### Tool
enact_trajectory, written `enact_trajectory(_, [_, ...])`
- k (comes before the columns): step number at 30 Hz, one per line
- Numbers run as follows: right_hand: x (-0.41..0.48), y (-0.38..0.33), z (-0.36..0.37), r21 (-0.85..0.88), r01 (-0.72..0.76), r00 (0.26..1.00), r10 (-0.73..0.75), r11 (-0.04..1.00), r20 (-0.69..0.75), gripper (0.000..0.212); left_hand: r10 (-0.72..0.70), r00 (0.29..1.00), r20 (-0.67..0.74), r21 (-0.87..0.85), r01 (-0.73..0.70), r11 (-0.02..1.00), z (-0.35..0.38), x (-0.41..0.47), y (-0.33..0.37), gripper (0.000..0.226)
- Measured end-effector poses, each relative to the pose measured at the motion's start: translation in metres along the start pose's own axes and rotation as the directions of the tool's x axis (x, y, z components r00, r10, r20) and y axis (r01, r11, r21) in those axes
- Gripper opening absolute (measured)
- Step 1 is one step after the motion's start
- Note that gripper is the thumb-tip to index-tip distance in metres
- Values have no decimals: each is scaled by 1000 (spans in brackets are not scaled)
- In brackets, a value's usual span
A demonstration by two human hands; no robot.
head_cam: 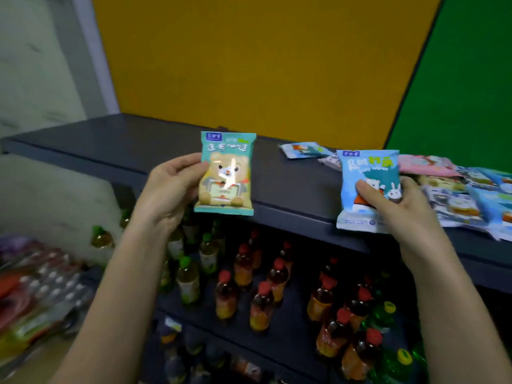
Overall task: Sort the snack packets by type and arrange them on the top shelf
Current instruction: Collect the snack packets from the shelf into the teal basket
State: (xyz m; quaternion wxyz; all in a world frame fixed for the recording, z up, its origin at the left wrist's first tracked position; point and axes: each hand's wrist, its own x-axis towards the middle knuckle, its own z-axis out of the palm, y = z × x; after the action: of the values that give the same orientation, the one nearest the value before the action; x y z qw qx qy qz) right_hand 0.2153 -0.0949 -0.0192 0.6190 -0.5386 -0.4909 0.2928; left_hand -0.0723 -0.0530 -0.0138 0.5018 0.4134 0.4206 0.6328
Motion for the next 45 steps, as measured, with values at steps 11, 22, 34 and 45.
enact_trajectory(11, [-106, 41, 262, 14, -112, 770, 78, 994, 634, 28, 46, 742, -669, 89, 19, 996, -289, -159, 4, 17])
enact_trajectory(22, [-302, 96, 486, -107, -115, 386, 144, 988, 911, 20, -125, 352, -928, -77, 145, 986, -495, -280, -43, 12])
enact_trajectory(34, [-464, 284, 618, -373, -194, 133, 401, 907, 907, 9, -373, 60, -926, -352, 223, 909, -664, -306, -239, 11])
enact_trajectory(45, [-613, 627, 678, -560, -157, 71, 575, 814, 815, 13, -420, 70, -905, -358, 407, 840, -809, -338, -570, 11])
